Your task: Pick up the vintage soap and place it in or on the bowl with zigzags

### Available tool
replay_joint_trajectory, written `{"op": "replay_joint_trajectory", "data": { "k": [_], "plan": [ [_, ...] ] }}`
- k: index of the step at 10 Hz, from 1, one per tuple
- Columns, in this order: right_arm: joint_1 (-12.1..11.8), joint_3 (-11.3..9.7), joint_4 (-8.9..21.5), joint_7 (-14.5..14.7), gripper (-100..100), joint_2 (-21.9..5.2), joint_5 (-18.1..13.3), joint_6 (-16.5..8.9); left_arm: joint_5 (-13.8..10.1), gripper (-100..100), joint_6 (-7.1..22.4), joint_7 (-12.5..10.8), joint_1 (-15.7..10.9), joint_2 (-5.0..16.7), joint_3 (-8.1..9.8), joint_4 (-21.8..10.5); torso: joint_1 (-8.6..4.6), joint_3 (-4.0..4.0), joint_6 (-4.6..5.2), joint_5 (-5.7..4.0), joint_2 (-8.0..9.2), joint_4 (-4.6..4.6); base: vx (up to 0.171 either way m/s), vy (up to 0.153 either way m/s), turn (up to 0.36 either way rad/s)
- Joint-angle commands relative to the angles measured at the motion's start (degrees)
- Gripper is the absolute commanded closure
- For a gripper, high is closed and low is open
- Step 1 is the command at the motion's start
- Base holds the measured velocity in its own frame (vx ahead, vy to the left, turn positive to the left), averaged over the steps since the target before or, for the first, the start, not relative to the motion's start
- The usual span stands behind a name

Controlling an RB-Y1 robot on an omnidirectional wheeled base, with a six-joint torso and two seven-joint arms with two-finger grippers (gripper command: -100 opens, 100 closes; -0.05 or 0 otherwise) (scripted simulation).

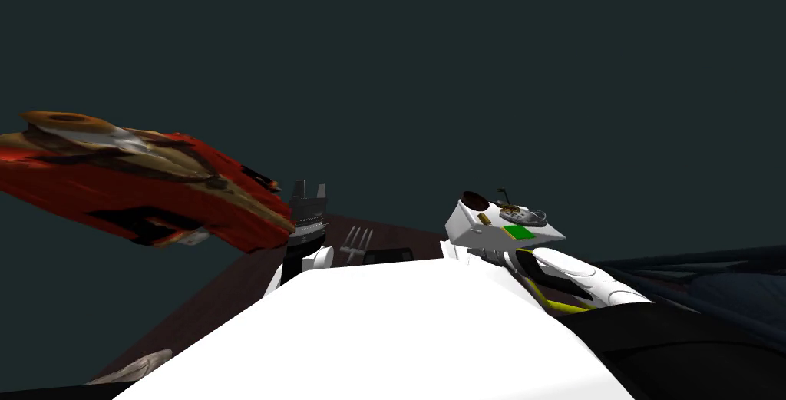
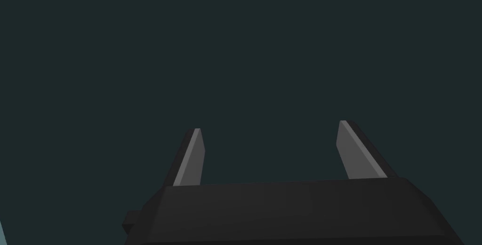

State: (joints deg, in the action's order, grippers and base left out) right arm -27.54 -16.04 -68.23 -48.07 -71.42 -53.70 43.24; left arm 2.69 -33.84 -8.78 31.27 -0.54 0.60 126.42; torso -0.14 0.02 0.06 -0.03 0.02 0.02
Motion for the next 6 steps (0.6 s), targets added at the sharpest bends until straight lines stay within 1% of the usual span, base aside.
{"op": "replay_joint_trajectory", "data": {
  "k": [1,2,3,5,6],
  "plan": [
    [1.06,-0.29,1.89,-0.90,-100,-0.92,-1.05,0.74,0.00,0,0.00,0.00,0.00,0.00,0.00,0.00,0.00,0.00,0.00,0.00,0.00,0.00,-0.018,0.004,0.120],
    [2.17,-0.61,4.17,-2.42,-100,-2.60,-2.91,1.36,0.00,0,0.00,0.00,0.01,0.00,0.00,0.00,0.01,0.00,0.04,-0.01,0.00,0.00,-0.023,0.008,0.174],
    [2.17,-0.61,4.18,-2.42,-100,-2.60,-2.91,1.36,0.00,0,0.00,0.00,0.00,0.00,0.00,0.00,0.01,0.00,0.01,0.00,0.00,0.00,-0.020,0.009,0.114],
    [4.45,-1.13,8.39,-5.23,-100,-5.51,-6.28,2.49,0.00,0,0.00,0.00,0.00,0.00,0.00,0.00,0.04,0.00,0.01,0.01,-0.01,0.00,-0.022,0.010,0.192],
    [5.60,-1.34,9.97,-6.50,-100,-6.74,-7.79,3.00,0.00,0,0.00,0.00,0.00,0.00,0.00,0.00,0.03,-0.01,0.00,0.00,-0.02,0.00,-0.023,0.005,0.225]
  ]
}}
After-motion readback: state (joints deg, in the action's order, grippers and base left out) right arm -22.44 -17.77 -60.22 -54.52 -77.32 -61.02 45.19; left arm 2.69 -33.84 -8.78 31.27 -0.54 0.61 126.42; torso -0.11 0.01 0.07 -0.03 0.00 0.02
